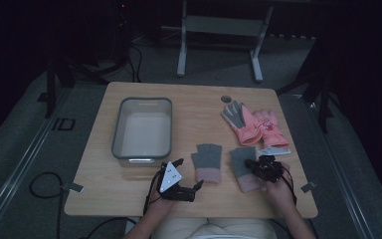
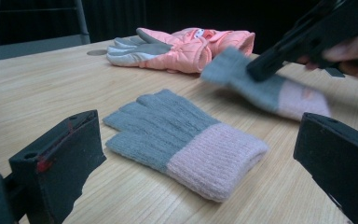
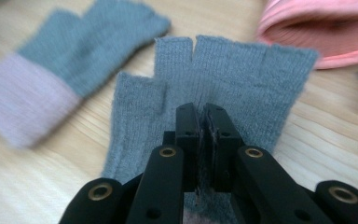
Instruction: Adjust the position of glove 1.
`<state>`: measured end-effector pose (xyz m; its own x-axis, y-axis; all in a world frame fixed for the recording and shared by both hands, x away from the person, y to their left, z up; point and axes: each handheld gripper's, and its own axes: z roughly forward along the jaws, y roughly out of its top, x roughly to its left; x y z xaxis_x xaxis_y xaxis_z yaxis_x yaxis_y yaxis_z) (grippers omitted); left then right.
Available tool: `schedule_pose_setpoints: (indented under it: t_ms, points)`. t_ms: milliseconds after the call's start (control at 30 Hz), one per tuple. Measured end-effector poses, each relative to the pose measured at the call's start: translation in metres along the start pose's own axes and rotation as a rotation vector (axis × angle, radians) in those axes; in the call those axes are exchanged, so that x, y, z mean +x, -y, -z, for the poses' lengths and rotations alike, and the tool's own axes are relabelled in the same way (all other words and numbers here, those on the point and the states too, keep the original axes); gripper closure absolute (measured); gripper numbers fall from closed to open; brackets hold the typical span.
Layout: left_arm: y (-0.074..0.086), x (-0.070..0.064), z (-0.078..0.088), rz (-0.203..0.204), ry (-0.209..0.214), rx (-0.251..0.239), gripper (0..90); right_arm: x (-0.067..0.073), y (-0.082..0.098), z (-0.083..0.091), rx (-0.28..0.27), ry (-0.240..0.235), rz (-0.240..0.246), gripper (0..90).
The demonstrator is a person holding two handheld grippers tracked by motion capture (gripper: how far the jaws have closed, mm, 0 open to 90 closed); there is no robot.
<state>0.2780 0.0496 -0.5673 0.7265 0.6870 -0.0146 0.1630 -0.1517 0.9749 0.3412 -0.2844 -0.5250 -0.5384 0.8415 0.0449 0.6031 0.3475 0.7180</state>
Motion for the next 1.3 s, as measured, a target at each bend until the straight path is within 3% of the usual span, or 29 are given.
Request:
schedule_pose_setpoints:
  t_ms: [167,300,433,533,833,933,1067,1300]
  points:
    - [0.000,0.000,0.000,0.000,-0.002,0.000,0.6,0.009,-0.007,0.028,-0.058,0.046,-0.078,85.0]
    - [0.000,0.000,0.000,-0.006,-0.003,0.002,0.6,0.012,-0.009,0.039,-0.088,0.082,-0.134,84.9]
    - [0.000,0.000,0.000,-0.004,-0.002,0.001,0.6,0.010,-0.005,0.033,-0.066,0.102,-0.139,84.9]
    - [0.000,0.000,0.000,-0.006,0.003,0.000,0.6,0.003,0.000,0.025,-0.056,0.115,-0.186,84.9]
    - [0.000,0.000,0.001,-0.001,0.007,-0.003,0.6,-0.011,0.007,-0.004,0.006,0.149,-0.181,83.9]
    - [0.000,0.000,0.001,-0.003,0.013,-0.005,0.6,-0.016,0.011,-0.015,0.053,0.154,-0.177,81.9]
    - [0.000,0.000,0.001,-0.006,0.027,-0.006,0.6,-0.015,0.015,-0.016,0.025,0.159,-0.175,80.9]
    - [0.001,0.001,0.001,-0.005,0.027,-0.011,0.6,-0.015,0.014,-0.016,0.032,0.154,-0.160,75.0]
